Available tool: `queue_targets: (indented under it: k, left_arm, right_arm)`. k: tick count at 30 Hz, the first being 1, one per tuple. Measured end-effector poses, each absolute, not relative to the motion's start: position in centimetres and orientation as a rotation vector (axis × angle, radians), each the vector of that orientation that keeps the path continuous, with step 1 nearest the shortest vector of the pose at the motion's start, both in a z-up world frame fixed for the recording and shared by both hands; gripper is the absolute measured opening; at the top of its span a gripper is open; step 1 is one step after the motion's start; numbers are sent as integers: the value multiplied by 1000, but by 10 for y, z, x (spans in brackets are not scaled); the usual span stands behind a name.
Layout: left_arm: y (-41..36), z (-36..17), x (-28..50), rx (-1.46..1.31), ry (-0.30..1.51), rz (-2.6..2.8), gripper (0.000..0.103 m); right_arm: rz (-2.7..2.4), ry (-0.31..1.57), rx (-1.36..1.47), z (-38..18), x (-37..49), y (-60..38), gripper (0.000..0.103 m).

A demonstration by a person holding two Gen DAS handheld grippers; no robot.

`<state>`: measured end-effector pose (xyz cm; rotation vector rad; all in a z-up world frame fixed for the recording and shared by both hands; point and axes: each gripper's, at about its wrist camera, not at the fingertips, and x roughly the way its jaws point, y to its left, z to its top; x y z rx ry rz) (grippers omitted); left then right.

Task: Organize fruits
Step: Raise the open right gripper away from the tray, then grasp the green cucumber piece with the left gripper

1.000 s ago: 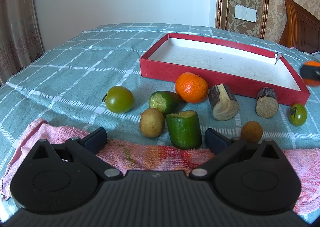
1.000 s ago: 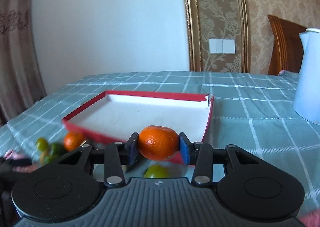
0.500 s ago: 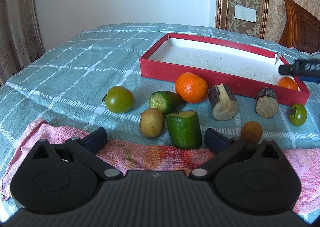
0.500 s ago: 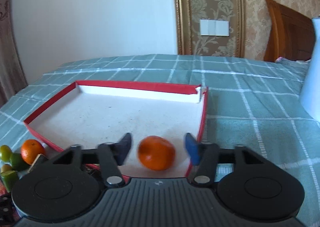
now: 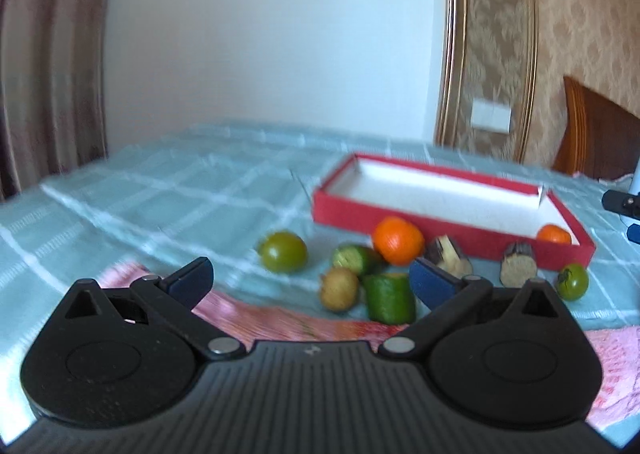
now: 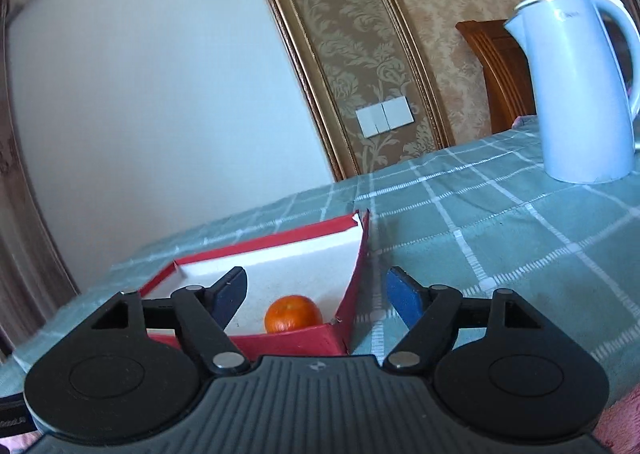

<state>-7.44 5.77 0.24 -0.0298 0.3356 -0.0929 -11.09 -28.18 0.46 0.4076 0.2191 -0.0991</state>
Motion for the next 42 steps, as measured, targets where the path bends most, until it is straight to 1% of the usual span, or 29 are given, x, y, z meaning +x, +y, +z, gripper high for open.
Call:
queue_targets:
  k: [6, 7, 8, 9, 11, 12, 13, 14, 15, 16, 17, 19, 22, 28, 35, 38, 42]
  left_arm:
    - [55, 7, -98, 100, 186, -60, 103]
    - [52, 8, -98, 120, 177, -61, 100]
    - [48, 10, -98, 140, 177, -69, 91]
    - [44, 10, -95, 155, 187, -82, 87]
    - [37, 11, -88, 173, 221, -103, 75]
    - [34, 10, -84, 173, 240, -111, 71]
    - [31, 10, -79, 168, 262, -128, 65]
    - [30, 9, -76, 163, 282, -146, 56]
    - [29, 8, -74, 159, 301, -166, 50]
    - [26, 7, -71, 158, 325, -194, 40]
    - [24, 6, -69, 154, 348, -218, 35]
    - [20, 3, -66, 149, 372, -253, 33]
    - [12, -1, -64, 163, 383, -264, 33]
    - [6, -5, -63, 181, 399, -255, 34]
    - [11, -4, -63, 127, 432, -233, 36]
    - [16, -7, -62, 78, 480, -238, 36]
    - [15, -11, -60, 76, 499, -232, 36]
  right_arm:
    - [-82, 221, 397, 2, -110, -279, 77]
    - [-81, 221, 397, 1, -110, -279, 77]
    - [-80, 220, 399, 1, -111, -278, 77]
    - [-78, 217, 402, 1, -111, -279, 76]
    - [-76, 214, 407, 0, -112, -280, 77]
    - [-75, 213, 408, 0, -112, -280, 77]
    - [-75, 212, 407, 0, -112, -280, 77]
    - [-72, 209, 406, 0, -112, -279, 76]
    - [-70, 209, 403, 0, -112, -279, 76]
    - [-67, 209, 399, 1, -112, -278, 77]
    - [-64, 209, 396, 1, -113, -277, 77]
    - [-59, 210, 397, 1, -112, -277, 77]
    - [-54, 211, 400, 1, -112, -277, 77]
    - [-46, 211, 404, 1, -112, -278, 77]
    - [-41, 215, 405, 1, -111, -278, 77]
    - [-41, 215, 405, 1, -110, -278, 77]
    - [-40, 217, 404, 1, -110, -277, 77]
